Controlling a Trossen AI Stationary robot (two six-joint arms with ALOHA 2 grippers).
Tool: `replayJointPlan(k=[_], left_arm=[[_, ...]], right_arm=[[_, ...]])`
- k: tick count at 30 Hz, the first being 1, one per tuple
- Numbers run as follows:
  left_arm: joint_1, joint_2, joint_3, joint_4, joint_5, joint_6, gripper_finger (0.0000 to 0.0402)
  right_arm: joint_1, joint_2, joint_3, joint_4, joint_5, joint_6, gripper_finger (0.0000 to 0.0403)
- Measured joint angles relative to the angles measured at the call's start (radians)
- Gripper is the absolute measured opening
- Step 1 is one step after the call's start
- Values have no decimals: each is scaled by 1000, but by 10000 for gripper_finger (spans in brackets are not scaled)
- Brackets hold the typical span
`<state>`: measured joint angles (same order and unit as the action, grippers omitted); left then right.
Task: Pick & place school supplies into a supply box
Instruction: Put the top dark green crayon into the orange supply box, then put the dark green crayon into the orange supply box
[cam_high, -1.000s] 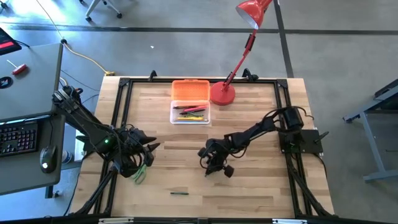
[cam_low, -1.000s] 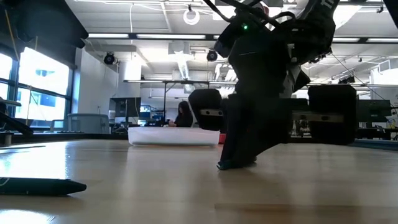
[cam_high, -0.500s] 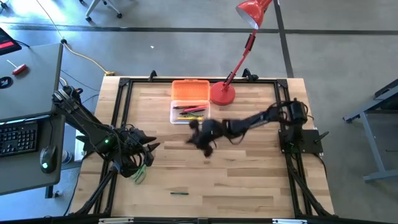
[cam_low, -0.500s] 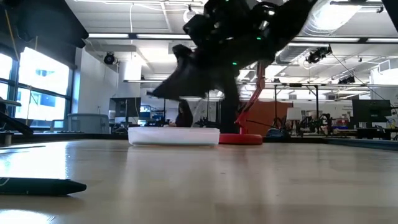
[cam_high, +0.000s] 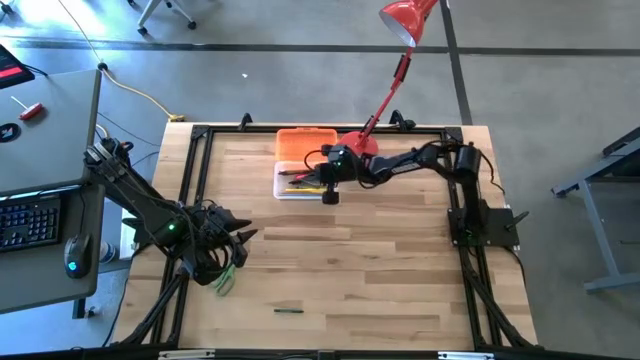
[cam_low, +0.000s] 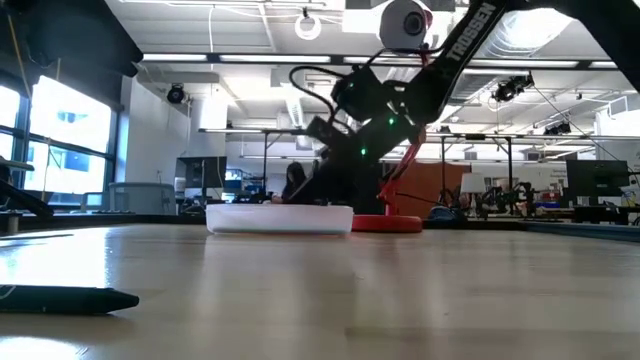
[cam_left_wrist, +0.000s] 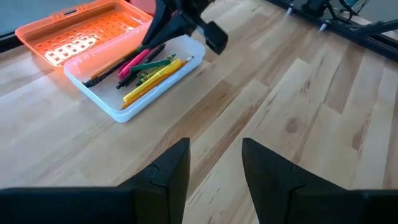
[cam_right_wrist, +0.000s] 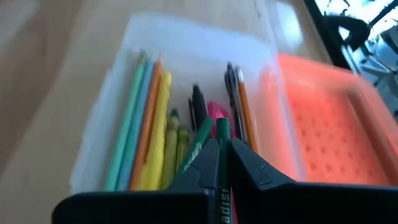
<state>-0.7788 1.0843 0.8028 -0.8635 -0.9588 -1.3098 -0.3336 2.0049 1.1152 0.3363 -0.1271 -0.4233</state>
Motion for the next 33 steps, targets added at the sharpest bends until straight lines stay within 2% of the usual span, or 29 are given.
replayJointPlan(k=[5,11,16,19,21,24,28,33], left_arm=[[0,0,0,0,-5,0,177],[0,0,0,0,-5,0,177],[0,0,0,0,-4,0,177],[0,0,0,0,5,2,177],[0,0,0,1,28,5,177],[0,1,0,19,118,31,177],[0,52,-31,250,256,248,177],[-1,171,-63,757,480,679,177]], right_arm=[[9,19,0,38,18,-37,14],[23,19,0,88,99,-46,54],[57,19,0,131,94,-51,85],[96,19,0,146,94,8,97],[128,19,0,158,95,41,101],[181,19,0,155,100,46,103],[244,19,0,156,171,46,103],[313,19,0,163,304,42,103]])
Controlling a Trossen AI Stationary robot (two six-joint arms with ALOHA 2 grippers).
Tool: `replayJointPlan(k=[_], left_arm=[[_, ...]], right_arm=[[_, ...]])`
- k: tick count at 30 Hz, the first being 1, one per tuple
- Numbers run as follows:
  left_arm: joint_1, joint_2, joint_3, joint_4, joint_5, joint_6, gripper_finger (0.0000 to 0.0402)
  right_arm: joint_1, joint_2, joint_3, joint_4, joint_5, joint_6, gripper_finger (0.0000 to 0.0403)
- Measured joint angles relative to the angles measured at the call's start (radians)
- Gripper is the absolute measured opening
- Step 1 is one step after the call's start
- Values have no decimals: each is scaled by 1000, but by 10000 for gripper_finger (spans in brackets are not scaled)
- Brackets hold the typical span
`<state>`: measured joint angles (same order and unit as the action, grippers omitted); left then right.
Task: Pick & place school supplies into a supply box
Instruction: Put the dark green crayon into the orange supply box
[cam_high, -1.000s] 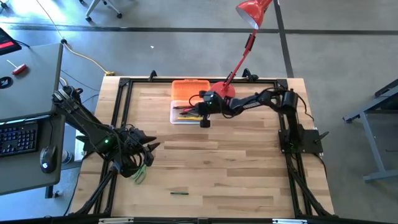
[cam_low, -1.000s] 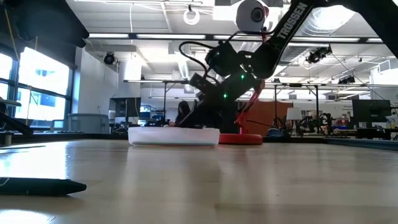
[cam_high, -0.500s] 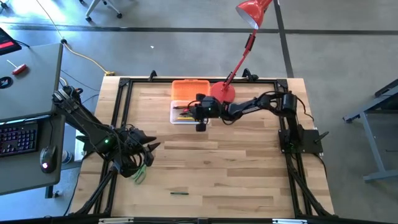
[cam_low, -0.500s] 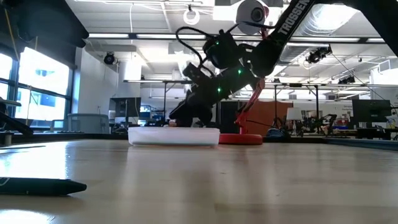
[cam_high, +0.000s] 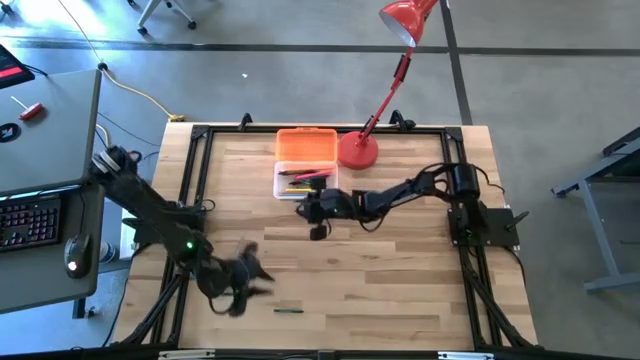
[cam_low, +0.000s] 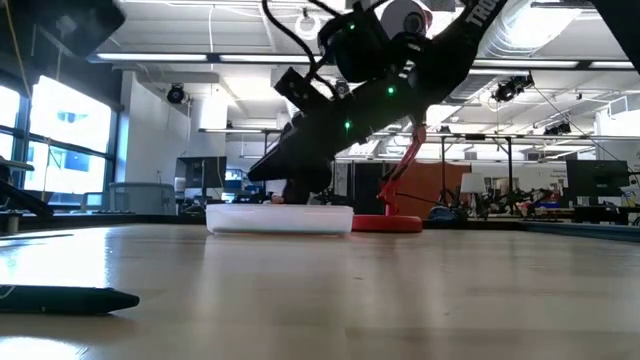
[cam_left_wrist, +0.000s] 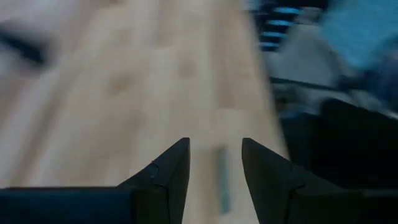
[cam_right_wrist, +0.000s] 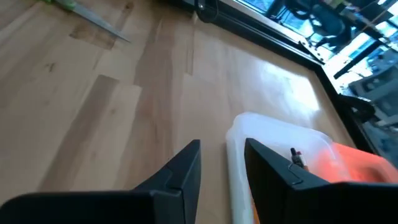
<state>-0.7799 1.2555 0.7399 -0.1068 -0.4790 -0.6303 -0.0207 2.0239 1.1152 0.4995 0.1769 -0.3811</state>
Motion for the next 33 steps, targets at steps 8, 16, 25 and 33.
replayJointPlan(k=[8,16,25,33], left_arm=[[16,269,-1,266,71,99,177],[14,497,0,623,102,53,177],[14,646,-1,659,100,-43,177],[14,659,0,680,103,-137,177]], right_arm=[[92,0,0,0,158,-2,103],[161,0,0,-3,329,-61,103],[201,0,0,-5,284,46,103],[207,0,0,-6,279,66,103]])
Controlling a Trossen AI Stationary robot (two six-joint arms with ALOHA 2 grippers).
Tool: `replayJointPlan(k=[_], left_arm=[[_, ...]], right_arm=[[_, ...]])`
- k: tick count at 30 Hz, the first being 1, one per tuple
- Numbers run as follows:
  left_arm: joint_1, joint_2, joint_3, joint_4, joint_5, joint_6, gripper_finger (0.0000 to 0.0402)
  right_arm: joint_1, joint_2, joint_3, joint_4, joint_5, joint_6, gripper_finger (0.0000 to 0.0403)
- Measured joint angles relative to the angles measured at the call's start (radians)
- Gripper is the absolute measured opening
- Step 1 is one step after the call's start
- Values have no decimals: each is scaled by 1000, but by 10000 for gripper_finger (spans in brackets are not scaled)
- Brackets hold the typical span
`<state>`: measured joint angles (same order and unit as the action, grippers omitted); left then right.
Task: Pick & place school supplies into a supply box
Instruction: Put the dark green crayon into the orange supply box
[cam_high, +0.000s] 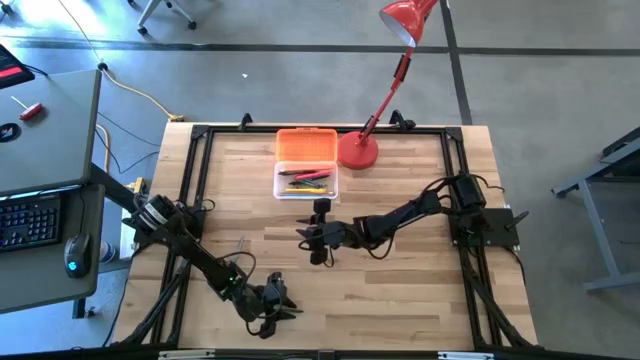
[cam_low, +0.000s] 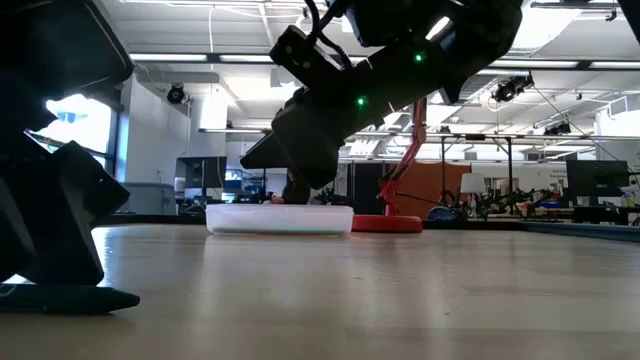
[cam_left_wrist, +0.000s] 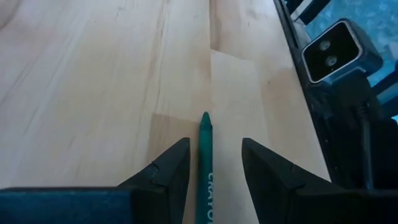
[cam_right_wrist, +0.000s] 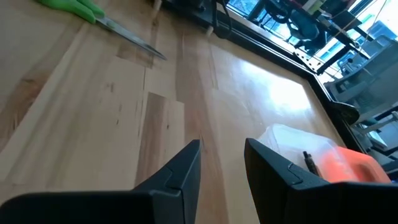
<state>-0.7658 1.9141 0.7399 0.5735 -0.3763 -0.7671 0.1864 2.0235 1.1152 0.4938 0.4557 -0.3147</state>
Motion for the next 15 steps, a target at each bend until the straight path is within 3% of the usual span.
replayJointPlan(k=[15], left_arm=[[0,-3,3,-58,-3,35,177]], right_arm=[[0,0,0,0,-6,0,103]])
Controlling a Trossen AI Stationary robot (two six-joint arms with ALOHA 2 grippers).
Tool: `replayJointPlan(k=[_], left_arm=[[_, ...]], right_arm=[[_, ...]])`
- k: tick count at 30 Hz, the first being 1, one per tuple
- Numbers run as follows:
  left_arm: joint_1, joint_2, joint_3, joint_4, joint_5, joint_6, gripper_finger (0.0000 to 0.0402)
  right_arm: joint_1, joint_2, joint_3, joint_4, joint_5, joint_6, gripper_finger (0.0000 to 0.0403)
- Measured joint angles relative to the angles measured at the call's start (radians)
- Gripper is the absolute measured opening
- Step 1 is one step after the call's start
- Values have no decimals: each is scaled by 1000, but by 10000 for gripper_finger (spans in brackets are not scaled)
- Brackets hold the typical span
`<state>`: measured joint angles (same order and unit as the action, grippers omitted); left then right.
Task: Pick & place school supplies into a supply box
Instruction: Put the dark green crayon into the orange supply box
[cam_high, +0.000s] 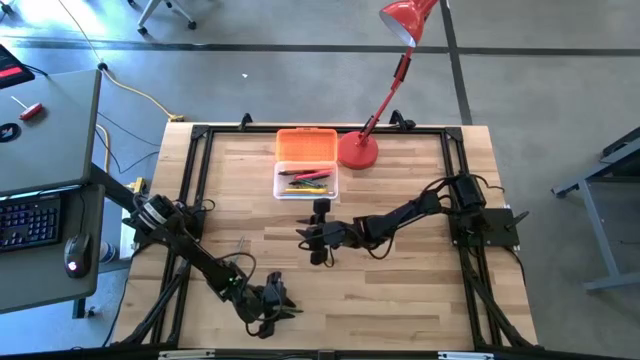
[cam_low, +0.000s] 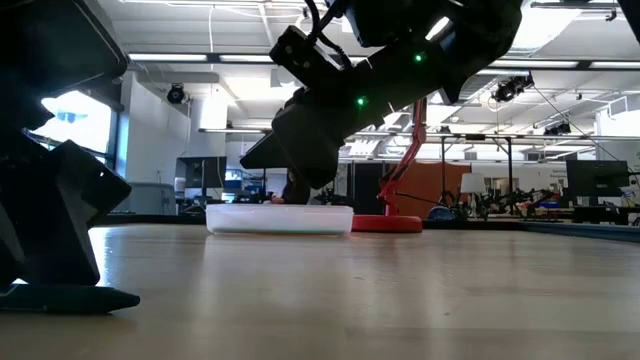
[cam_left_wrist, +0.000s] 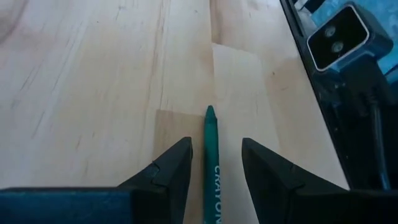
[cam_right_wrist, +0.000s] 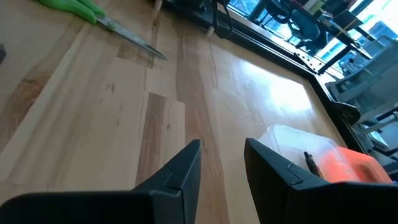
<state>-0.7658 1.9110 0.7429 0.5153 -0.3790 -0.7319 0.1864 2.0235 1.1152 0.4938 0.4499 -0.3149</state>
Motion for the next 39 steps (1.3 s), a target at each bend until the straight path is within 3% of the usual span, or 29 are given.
replayJointPlan(k=[7,14,20,30,39], left_arm=[[5,0,-1,-40,-55,116,177],[10,89,-2,41,-115,100,177],[10,165,0,176,-168,99,177],[-29,167,0,160,-180,50,177],[-63,189,2,145,-233,101,177]], right_arm=[[0,0,0,0,-86,0,103],[0,0,0,0,-136,0,103],[0,0,0,-3,-151,1,103],[0,0,0,-3,-151,1,103],[0,0,0,-4,-151,1,103]])
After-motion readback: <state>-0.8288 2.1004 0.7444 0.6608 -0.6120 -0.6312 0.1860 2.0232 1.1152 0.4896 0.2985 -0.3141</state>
